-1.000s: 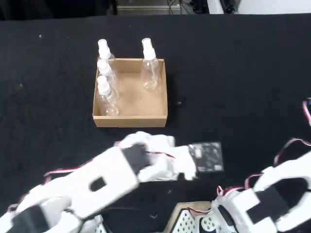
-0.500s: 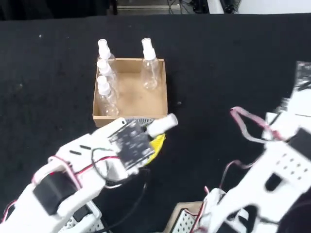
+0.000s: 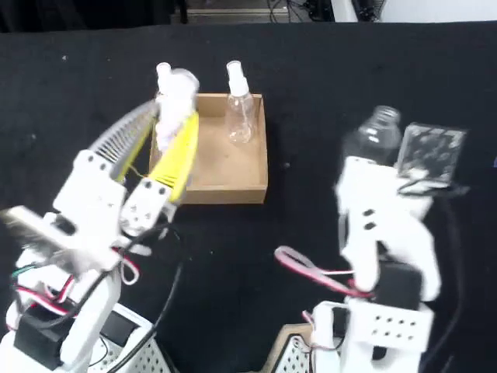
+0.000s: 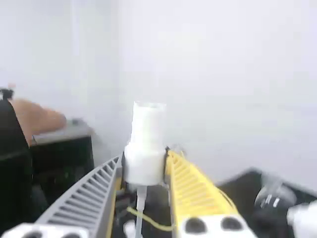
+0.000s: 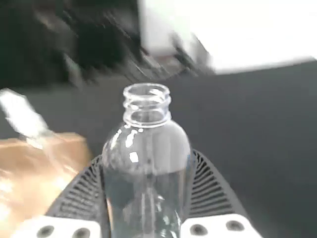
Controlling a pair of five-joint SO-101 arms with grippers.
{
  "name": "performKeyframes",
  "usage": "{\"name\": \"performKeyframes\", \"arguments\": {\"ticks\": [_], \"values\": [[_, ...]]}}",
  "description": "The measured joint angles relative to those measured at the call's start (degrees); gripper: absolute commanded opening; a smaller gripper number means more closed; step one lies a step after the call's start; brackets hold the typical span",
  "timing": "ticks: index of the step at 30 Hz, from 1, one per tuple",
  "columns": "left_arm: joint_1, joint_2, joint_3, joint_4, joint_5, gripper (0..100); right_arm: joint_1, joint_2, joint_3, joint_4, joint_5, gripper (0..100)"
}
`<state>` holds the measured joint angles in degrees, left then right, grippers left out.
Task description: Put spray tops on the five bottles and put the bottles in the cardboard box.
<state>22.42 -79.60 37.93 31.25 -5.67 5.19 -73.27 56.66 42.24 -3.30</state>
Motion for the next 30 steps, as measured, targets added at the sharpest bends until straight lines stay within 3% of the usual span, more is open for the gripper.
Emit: {"name": "performKeyframes", "arguments": {"ticks": [6, 18, 26, 30], "values": [[-0.1, -0.1, 0.0, -11.3, 1.0, 5, -14.2, -6.0, 11.0, -13.5, -1.2, 1.1], [2.5, -0.1, 9.1, -28.7, 1.0, 5, -30.1, -12.5, 23.6, -20.9, -1.2, 1.1], [7.1, 1.3, 16.0, -45.8, 4.9, 5, -33.1, -22.1, 28.7, -20.9, -1.2, 1.1], [10.5, 3.9, 16.7, -48.6, 7.0, 5, -33.1, -28.1, 31.9, -20.9, -1.2, 1.1]]}}
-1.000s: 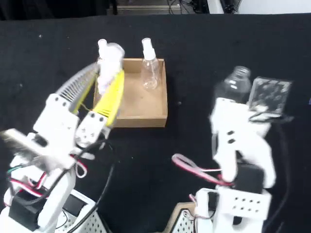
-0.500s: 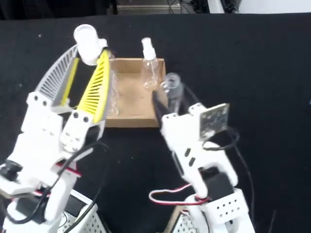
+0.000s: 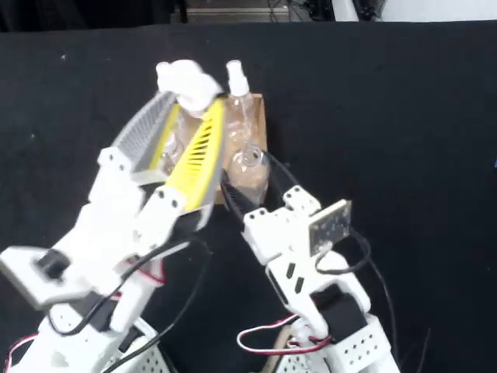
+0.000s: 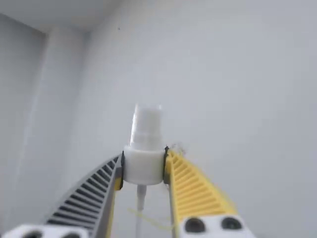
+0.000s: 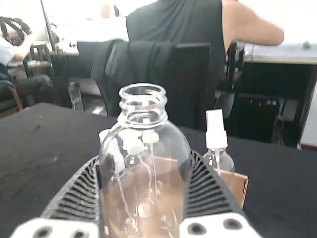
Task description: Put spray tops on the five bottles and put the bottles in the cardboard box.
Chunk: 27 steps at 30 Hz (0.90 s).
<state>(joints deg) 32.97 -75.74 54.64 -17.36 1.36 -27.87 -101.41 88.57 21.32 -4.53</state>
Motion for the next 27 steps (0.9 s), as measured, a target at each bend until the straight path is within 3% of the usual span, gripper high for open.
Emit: {"name": "performKeyframes", "arguments": {"ticks": [8, 18, 27], "values": [[1.8, 8.6, 0.1, -0.5, 0.3, 5, -0.2, -1.5, 2.7, 0.0, 0.0, 1.1], [2.4, 7.6, 0.1, 0.3, 0.3, 5, -0.3, -1.5, 2.7, 0.0, 0.0, 1.1], [2.2, 0.6, -5.2, 22.0, 0.5, 5, -0.3, -1.6, 2.7, 0.0, 0.0, 1.1]]}}
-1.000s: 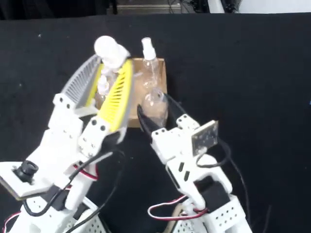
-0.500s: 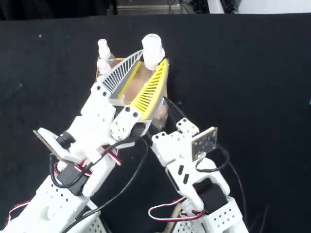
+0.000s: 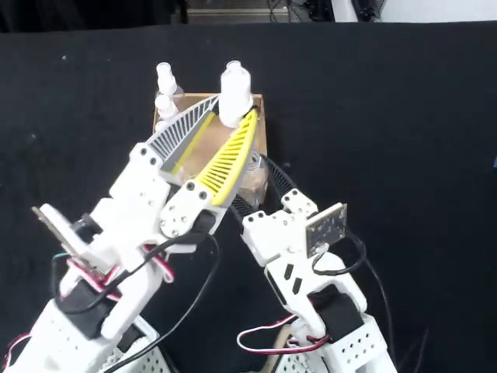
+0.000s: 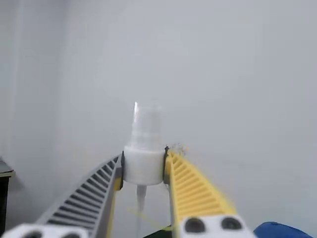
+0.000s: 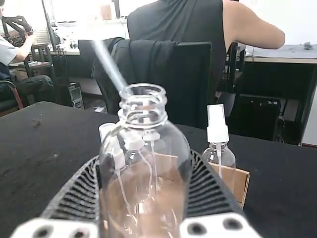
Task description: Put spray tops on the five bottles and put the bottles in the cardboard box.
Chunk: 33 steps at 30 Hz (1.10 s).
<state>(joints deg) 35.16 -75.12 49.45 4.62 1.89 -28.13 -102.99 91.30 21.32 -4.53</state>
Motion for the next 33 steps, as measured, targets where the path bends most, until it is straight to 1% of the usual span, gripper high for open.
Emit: {"name": "performKeyframes", "arguments": {"ticks": [3, 8, 10, 12, 15, 17, 21, 24, 26, 30, 33], "values": [[0.0, -0.4, -1.2, 2.9, 0.2, 5, 0.0, 0.0, 0.0, 0.0, 0.0, 1.1], [0.0, 1.5, -1.8, 3.0, 0.2, 5, 0.0, 0.0, 0.0, 0.0, 0.0, 1.1], [0.1, 2.3, -1.8, -0.6, 0.2, 5, 0.0, 0.0, 0.0, 0.0, 0.0, 1.1], [0.0, 2.2, -1.5, -6.3, 0.2, 5, 0.0, 0.0, 0.0, 0.0, 0.0, 1.1], [-0.1, 1.6, 2.7, -15.3, 0.2, 5, 0.0, 0.0, 0.0, 0.0, 0.0, 1.1], [0.2, 2.4, 4.6, -17.2, 0.2, 5, 0.0, 0.0, 0.0, 0.2, 0.0, 1.1], [0.2, 1.8, 4.9, -18.3, 0.2, 5, 0.0, 0.0, 0.0, 0.2, 0.0, 1.1], [0.2, 2.2, 5.0, -17.8, 0.2, 5, 0.0, 0.0, 0.0, 0.2, 0.0, 1.1], [0.4, 2.1, 4.7, -14.5, 0.2, 5, 0.0, 0.0, 0.0, 0.2, 0.0, 1.1], [0.2, 2.3, 0.8, -5.2, 0.2, 5, 0.0, 0.0, 0.0, 0.2, 0.0, 1.1], [0.2, 2.2, -0.4, -2.4, 0.2, 5, 0.0, 0.0, 0.0, 0.2, 0.0, 1.1]]}}
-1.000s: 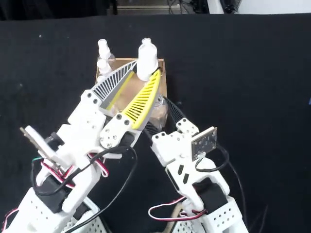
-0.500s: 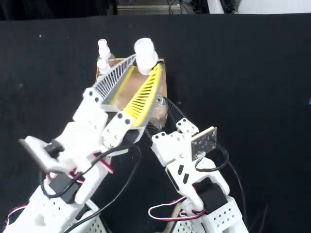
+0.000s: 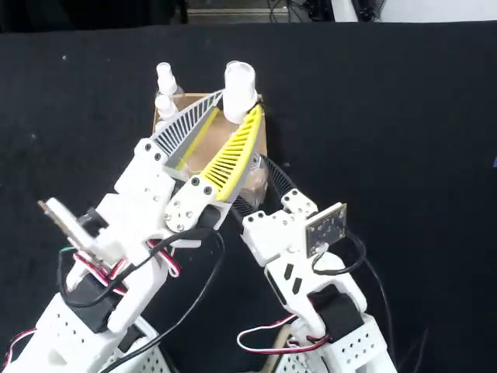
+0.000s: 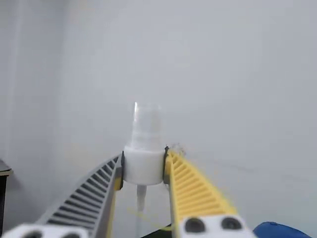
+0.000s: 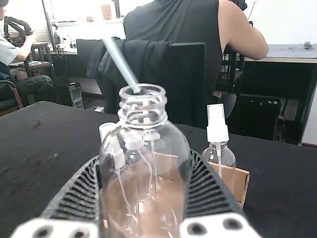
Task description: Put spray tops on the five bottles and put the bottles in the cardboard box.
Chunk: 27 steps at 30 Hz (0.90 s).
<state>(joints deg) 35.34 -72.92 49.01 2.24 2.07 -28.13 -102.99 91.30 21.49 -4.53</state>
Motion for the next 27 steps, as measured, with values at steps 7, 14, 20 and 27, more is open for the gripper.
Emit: {"name": "performKeyframes", "arguments": {"ticks": [7, 14, 20, 27], "values": [[0.0, 0.0, 0.0, 0.1, 0.0, 5, 0.0, 0.0, 0.0, 0.0, 0.0, 1.1], [0.2, 0.0, 0.0, -5.0, 0.0, 5, 0.0, 0.0, 0.0, 0.0, 0.0, 1.1], [3.3, 0.0, 0.0, -4.7, 0.0, 5, 0.0, 0.0, 0.0, 0.0, 0.0, 1.1], [3.3, 0.0, 0.0, -0.4, 0.0, 5, 0.0, 0.0, 0.0, 0.0, 0.0, 1.1]]}}
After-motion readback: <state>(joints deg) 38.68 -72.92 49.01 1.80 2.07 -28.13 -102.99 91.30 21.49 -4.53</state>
